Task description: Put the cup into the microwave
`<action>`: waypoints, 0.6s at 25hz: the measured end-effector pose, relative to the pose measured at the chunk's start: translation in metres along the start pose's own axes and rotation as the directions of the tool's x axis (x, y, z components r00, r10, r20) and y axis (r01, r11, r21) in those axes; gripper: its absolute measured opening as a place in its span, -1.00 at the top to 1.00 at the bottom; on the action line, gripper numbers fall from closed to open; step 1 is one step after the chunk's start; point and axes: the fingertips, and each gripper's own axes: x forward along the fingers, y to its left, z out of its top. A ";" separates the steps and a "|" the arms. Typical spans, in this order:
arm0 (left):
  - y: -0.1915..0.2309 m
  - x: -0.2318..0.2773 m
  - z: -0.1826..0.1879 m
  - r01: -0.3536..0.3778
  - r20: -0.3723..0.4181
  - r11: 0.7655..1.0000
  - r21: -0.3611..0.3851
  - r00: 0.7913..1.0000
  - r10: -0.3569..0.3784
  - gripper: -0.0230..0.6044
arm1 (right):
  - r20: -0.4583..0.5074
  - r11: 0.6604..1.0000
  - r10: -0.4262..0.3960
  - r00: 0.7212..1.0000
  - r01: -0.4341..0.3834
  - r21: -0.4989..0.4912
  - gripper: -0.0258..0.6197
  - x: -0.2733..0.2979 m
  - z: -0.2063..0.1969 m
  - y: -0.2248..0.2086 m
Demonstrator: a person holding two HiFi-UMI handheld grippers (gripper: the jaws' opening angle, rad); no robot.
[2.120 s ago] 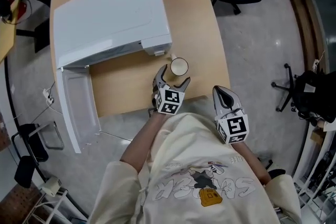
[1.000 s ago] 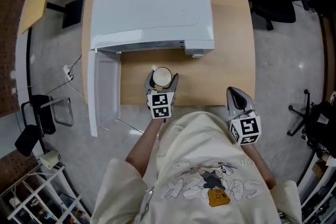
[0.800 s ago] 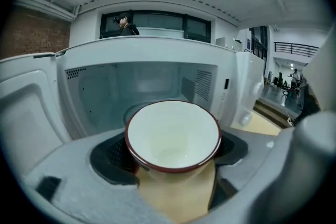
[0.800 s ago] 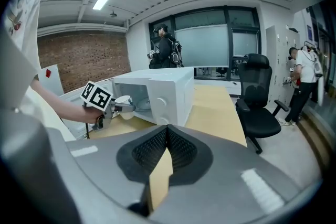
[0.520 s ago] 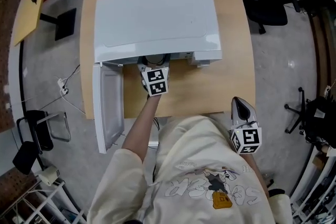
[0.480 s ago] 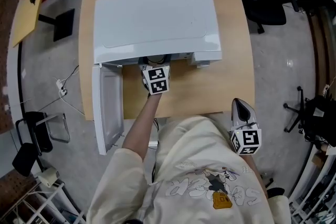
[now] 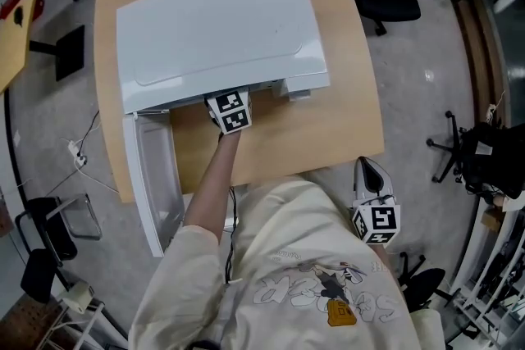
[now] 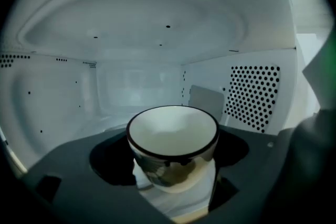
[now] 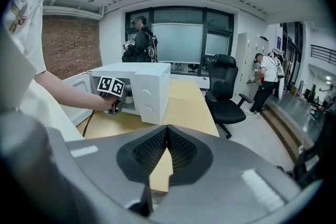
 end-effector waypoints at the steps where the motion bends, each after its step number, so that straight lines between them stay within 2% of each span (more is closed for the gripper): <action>1: -0.002 -0.002 0.002 0.002 0.001 1.000 0.009 1.000 -0.002 -0.39 | 0.001 1.000 0.006 1.000 -0.006 -0.001 0.90 0.001 0.000 0.001; 4: -0.009 -0.012 -0.002 0.027 -0.010 0.999 0.023 1.000 -0.027 -0.51 | 0.003 0.999 0.039 0.999 -0.039 -0.011 0.90 0.006 0.001 0.005; 9: -0.010 -0.044 -0.021 0.044 -0.056 0.999 0.005 0.997 -0.043 -0.43 | 0.026 0.994 0.107 0.994 -0.106 -0.023 0.90 0.020 0.008 0.013; 12: -0.030 -0.082 -0.026 0.089 -0.057 0.996 0.010 0.994 -0.088 -0.23 | 0.034 0.988 0.153 0.988 -0.153 0.001 0.90 0.030 0.011 0.014; 15: -0.041 -0.126 -0.021 0.122 -0.037 0.992 0.001 0.992 -0.122 0.04 | 0.042 0.974 0.225 0.973 -0.226 0.009 0.90 0.044 0.017 0.033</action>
